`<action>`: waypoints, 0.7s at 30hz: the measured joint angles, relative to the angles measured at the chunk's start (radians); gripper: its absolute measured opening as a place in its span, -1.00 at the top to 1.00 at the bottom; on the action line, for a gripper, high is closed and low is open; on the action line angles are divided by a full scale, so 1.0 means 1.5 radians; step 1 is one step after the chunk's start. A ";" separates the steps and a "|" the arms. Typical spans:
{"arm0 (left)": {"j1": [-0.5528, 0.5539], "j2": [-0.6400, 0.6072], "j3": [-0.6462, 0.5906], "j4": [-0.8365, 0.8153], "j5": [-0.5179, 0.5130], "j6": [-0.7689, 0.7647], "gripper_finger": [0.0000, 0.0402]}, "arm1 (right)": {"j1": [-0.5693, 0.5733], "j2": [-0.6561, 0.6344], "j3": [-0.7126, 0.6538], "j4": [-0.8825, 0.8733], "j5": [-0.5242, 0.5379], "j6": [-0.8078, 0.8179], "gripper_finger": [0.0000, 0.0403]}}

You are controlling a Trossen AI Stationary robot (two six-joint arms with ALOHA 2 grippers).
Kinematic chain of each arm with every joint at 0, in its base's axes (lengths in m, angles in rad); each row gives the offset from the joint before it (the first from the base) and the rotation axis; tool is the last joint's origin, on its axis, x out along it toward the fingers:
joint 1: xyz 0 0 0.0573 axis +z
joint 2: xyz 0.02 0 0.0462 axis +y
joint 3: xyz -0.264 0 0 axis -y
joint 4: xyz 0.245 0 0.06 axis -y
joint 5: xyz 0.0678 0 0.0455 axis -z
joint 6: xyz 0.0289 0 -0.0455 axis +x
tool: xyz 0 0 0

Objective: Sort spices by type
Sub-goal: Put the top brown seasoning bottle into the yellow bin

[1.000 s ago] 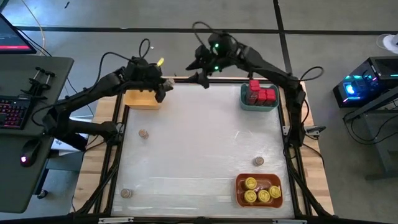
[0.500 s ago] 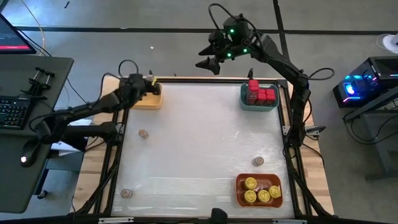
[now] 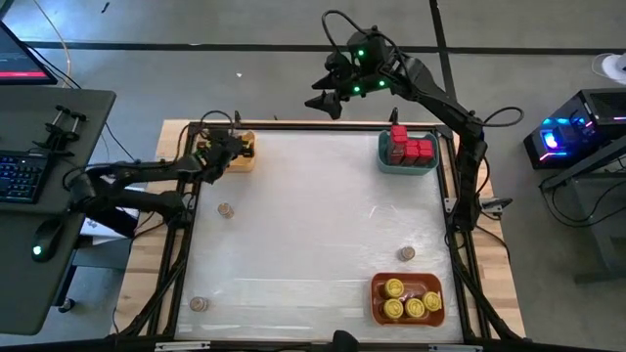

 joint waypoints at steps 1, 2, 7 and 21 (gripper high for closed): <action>0.002 0.018 -0.003 0.009 -0.001 0.000 0.25 | 0.003 0.000 0.000 0.001 0.000 0.005 -0.67; 0.002 0.038 -0.005 0.020 -0.005 -0.001 0.25 | 0.006 0.000 0.000 0.003 0.000 0.015 -0.67; 0.009 0.118 -0.005 0.060 -0.025 -0.002 0.25 | 0.023 0.000 0.000 0.003 0.000 0.029 -0.67; 0.011 0.154 -0.005 0.060 -0.025 -0.029 -0.08 | 0.068 0.001 -0.001 0.002 0.032 0.032 -0.67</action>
